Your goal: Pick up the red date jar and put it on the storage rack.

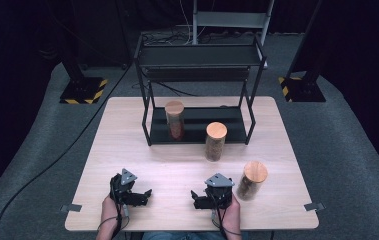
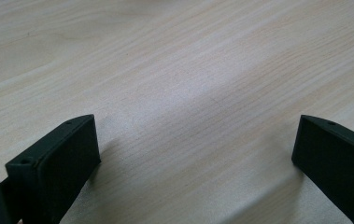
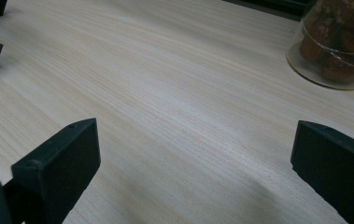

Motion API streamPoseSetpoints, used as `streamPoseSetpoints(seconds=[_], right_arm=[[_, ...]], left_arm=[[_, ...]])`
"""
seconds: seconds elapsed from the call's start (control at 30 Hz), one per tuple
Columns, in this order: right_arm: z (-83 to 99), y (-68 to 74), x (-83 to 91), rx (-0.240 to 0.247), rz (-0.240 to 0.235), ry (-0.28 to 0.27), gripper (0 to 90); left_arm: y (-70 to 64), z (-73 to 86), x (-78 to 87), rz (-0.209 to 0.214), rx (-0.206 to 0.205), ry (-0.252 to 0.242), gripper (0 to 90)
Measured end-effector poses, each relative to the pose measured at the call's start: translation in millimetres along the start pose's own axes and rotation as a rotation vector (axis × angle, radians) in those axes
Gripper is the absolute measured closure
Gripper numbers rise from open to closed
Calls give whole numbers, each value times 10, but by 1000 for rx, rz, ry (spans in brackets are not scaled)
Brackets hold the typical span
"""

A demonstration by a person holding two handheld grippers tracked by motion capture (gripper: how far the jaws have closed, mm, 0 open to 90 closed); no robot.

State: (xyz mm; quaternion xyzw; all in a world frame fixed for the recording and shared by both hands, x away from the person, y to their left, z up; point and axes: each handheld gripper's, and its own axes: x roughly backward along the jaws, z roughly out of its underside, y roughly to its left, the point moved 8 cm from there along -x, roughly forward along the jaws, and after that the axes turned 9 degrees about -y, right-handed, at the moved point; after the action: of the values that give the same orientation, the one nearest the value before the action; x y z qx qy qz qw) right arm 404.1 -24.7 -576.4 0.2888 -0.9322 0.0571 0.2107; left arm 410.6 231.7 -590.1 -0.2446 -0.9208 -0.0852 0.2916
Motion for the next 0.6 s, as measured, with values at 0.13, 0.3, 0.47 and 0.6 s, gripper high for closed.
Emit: streamPoseSetpoints(seconds=[0.13, 0.3, 0.47, 0.6], right_arm=[[-1, -7, 1, -4, 7, -1, 7], [4, -1, 2, 11, 20, 3, 8], [15, -2, -13, 19, 31, 22, 8], [24, -15, -26, 15, 49, 39, 10]], left_arm=[[0, 0, 0, 0, 0, 0, 0], [0, 0, 0, 0, 0, 0, 0], [5, -1, -1, -3, 4, -1, 0], [5, -1, -2, -3, 4, -1, 0]])
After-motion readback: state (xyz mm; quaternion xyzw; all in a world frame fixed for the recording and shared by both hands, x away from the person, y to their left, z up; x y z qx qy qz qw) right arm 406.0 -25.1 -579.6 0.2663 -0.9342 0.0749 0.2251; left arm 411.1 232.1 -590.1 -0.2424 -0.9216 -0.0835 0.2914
